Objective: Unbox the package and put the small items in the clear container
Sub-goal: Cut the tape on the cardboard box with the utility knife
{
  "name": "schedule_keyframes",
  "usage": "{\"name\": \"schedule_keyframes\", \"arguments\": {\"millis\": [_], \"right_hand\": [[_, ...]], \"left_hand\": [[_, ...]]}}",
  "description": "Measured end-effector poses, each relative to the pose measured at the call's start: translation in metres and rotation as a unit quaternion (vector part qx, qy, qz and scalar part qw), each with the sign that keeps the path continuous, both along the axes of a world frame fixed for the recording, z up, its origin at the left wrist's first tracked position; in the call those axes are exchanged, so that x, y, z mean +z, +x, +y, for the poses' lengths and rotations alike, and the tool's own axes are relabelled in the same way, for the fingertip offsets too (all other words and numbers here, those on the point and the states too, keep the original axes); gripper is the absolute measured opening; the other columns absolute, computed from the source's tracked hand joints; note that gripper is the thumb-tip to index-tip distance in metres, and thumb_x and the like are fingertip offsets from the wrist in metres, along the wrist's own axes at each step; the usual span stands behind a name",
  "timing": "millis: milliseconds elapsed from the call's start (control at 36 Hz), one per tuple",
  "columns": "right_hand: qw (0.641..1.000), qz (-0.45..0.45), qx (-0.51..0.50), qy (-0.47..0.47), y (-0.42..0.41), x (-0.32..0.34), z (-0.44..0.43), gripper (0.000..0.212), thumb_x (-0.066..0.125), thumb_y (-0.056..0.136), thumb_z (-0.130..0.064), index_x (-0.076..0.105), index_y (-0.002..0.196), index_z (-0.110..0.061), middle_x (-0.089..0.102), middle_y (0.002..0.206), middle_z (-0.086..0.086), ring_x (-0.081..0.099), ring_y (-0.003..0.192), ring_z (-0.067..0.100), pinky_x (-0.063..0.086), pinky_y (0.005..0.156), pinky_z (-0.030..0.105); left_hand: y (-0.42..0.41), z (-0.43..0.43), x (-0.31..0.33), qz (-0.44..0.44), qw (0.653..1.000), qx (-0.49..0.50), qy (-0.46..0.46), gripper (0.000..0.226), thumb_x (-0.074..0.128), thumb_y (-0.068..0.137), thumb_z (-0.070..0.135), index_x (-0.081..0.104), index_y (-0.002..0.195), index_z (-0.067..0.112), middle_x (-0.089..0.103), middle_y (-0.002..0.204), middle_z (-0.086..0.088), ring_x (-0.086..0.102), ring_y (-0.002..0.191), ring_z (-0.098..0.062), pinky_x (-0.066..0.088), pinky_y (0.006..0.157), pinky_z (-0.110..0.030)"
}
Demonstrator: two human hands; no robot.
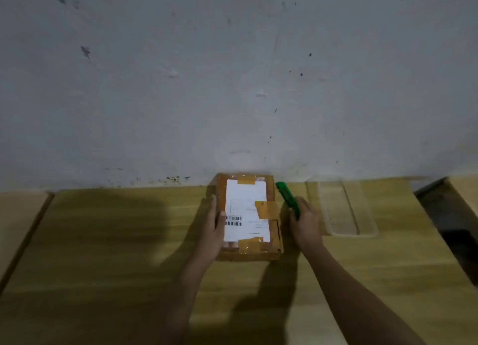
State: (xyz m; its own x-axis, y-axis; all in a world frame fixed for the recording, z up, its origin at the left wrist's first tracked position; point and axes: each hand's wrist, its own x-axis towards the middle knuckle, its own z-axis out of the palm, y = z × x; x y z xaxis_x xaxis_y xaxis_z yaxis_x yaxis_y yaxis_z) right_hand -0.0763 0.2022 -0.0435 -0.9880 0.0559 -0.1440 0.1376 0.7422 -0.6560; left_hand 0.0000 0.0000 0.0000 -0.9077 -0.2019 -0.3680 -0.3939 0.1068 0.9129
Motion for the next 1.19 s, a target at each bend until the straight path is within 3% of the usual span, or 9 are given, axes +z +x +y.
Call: {"name": "schedule_keyframes", "arguments": {"millis": [222,417,500,583,667,778,944,1056,1194], "right_hand": [[0.998,0.017,-0.052,-0.012,-0.004,-0.010,-0.007,0.039,0.048,0.093,-0.010,0.047,0.132,-0.005,0.049,0.124,0.016,0.050,0.111,0.030,0.042,0.096,0.036],[0.988,0.032,-0.128,-0.085,0.006,0.016,-0.010,0.040,0.052,0.092,-0.012,0.048,0.132,-0.006,0.052,0.127,0.013,0.052,0.114,0.027,0.047,0.095,0.035],[0.980,0.052,-0.132,-0.142,0.014,0.031,-0.016,0.039,0.054,0.092,-0.016,0.051,0.130,-0.007,0.056,0.120,0.007,0.053,0.104,0.017,0.046,0.078,0.019],[0.979,0.069,-0.093,-0.167,0.024,0.039,-0.029,0.039,0.060,0.088,-0.016,0.056,0.126,-0.007,0.058,0.115,0.006,0.055,0.104,0.018,0.043,0.075,0.011],[0.984,0.070,-0.071,-0.144,0.033,0.041,-0.043,0.042,0.064,0.086,-0.016,0.055,0.125,-0.006,0.055,0.110,0.001,0.052,0.100,0.012,0.040,0.063,-0.001],[0.986,0.083,-0.072,-0.125,0.041,0.036,-0.054,0.043,0.064,0.086,-0.017,0.055,0.125,-0.005,0.050,0.106,-0.002,0.053,0.105,0.017,0.045,0.080,0.015],[0.981,0.100,-0.088,-0.144,0.044,0.028,-0.060,0.040,0.054,0.093,-0.020,0.051,0.130,-0.005,0.055,0.125,0.008,0.051,0.115,0.018,0.050,0.095,0.034],[0.979,0.075,-0.087,-0.170,0.042,0.025,-0.060,0.041,0.051,0.094,-0.023,0.047,0.133,-0.011,0.066,0.110,0.005,0.061,0.089,0.016,0.050,0.063,0.020],[0.978,0.053,-0.082,-0.184,0.053,0.021,-0.053,0.042,0.050,0.094,-0.026,0.047,0.134,-0.014,0.059,0.094,0.000,0.040,0.063,-0.004,0.034,0.044,0.008]], "left_hand": [[-0.002,0.004,-0.013,0.014,0.999,0.017,0.028,0.054,0.028,0.100,0.027,0.001,0.145,0.039,0.049,0.128,0.006,0.062,0.091,-0.007,0.056,0.051,-0.022],[0.000,0.008,-0.015,0.003,0.999,0.030,0.028,0.052,0.029,0.100,0.029,0.005,0.145,0.040,0.047,0.139,-0.002,0.062,0.096,-0.013,0.053,0.050,-0.017],[0.002,0.009,-0.017,0.003,0.999,0.037,0.027,0.051,0.030,0.100,0.029,0.006,0.144,0.041,0.049,0.137,-0.002,0.062,0.093,-0.010,0.055,0.053,-0.021],[0.003,0.009,-0.019,0.003,0.999,0.041,0.029,0.051,0.029,0.100,0.028,0.007,0.144,0.041,0.050,0.136,-0.002,0.062,0.091,-0.008,0.057,0.064,-0.031],[0.005,0.009,-0.021,0.012,0.999,0.042,0.019,0.051,0.030,0.101,0.027,0.007,0.145,0.038,0.050,0.133,-0.001,0.061,0.085,-0.004,0.055,0.063,-0.025],[0.006,0.008,-0.023,0.018,0.999,0.043,0.018,0.051,0.031,0.100,0.026,0.009,0.145,0.038,0.047,0.138,-0.002,0.062,0.085,-0.004,0.055,0.058,-0.021],[0.003,0.007,-0.024,0.022,0.999,0.033,0.026,0.052,0.029,0.101,0.025,0.005,0.145,0.037,0.048,0.137,-0.005,0.062,0.084,-0.005,0.052,0.052,-0.014],[0.005,0.006,-0.026,0.027,0.999,0.012,0.023,0.053,0.026,0.101,0.029,-0.002,0.144,0.039,0.041,0.144,-0.006,0.062,0.091,-0.010,0.053,0.057,-0.015],[0.021,0.009,-0.022,0.023,0.999,0.014,0.036,0.054,0.026,0.101,0.028,-0.003,0.145,0.036,0.030,0.152,-0.003,0.055,0.108,-0.013,0.051,0.065,-0.015]]}}
